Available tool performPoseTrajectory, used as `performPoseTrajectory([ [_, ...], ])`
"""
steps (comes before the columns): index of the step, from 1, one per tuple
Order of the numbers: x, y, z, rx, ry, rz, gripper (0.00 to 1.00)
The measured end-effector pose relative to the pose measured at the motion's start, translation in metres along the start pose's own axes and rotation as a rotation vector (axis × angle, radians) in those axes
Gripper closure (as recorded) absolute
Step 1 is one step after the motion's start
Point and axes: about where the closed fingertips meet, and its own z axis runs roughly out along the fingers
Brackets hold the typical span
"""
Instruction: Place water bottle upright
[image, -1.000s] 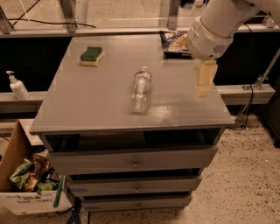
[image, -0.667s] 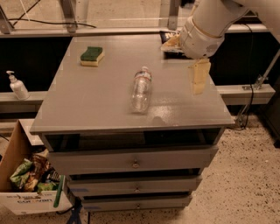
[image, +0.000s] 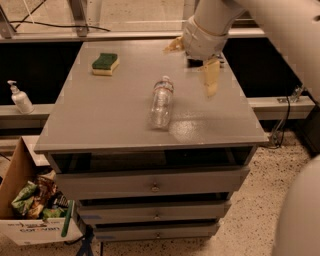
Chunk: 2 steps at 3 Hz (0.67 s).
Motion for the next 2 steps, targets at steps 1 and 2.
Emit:
performPoseTrajectory([
  [1,0.001,-0.022,0.015,-0.021,-0.004,-0.140,0.00],
  [2,-0.004,-0.043,0.041,-0.068,-0.007,-0.322,0.00],
])
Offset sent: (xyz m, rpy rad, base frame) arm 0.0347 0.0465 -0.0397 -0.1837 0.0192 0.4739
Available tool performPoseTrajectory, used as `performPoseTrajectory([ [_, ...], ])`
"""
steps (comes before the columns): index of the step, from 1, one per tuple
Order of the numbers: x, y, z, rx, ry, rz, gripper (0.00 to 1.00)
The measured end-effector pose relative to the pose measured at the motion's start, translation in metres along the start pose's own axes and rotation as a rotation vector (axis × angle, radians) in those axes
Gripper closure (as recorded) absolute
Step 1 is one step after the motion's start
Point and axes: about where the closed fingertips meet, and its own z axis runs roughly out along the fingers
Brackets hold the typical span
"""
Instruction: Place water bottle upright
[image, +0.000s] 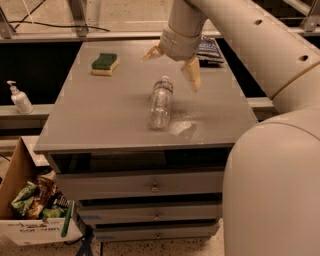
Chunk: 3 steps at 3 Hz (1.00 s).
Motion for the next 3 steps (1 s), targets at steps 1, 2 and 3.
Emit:
performPoseTrajectory([
  [1,0.007,-0.009,0.032,-0.077,-0.001,-0.139,0.00],
  [2,0.010,-0.008,0.037,-0.094,0.002,-0.158,0.00],
  [3,0.007,0.003,0.045,-0.141,0.006,-0.179,0.00],
])
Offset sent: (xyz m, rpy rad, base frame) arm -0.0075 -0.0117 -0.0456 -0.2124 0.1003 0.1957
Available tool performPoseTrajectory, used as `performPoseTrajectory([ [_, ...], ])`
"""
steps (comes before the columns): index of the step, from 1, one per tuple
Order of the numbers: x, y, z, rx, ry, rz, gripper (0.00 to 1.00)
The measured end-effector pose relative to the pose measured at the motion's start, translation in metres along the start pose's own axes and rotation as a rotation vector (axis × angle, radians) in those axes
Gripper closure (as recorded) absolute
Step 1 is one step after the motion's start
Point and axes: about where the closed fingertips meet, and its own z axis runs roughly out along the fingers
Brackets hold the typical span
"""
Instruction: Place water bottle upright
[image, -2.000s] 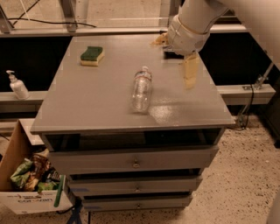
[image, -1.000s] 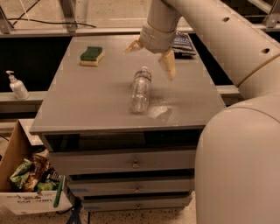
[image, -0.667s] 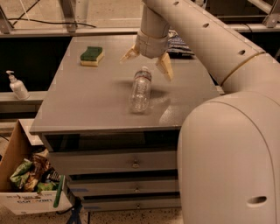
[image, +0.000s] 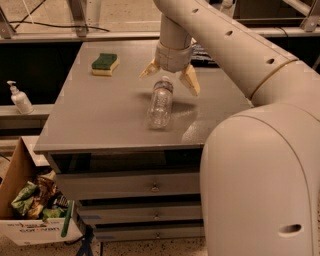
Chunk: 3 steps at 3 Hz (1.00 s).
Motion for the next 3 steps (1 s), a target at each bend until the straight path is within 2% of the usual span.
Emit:
performPoseTrajectory([
  [2,-0.024,0.003,0.020,-0.077,-0.013,-0.070,0.00],
  [3,-0.035,-0.002,0.026,-0.097,-0.014,-0.109,0.16],
])
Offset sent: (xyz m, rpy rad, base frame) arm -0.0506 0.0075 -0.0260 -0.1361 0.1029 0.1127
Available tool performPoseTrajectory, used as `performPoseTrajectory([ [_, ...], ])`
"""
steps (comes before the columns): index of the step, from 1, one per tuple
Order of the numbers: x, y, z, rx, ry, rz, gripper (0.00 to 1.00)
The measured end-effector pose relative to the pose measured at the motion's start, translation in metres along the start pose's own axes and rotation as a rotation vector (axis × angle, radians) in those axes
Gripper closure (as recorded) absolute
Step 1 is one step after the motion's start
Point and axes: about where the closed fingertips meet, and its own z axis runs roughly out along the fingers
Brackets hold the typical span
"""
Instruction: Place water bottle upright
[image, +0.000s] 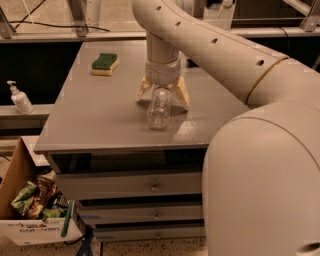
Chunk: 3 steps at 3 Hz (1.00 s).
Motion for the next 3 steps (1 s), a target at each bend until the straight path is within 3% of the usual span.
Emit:
performPoseTrajectory([
  [1,-0.0061,-0.0073,0.0016,-0.017,0.011,-0.030,0.40],
  [3,-0.0065,-0.0088,-0.0078,-0.019,0.014,-0.034,0.87],
])
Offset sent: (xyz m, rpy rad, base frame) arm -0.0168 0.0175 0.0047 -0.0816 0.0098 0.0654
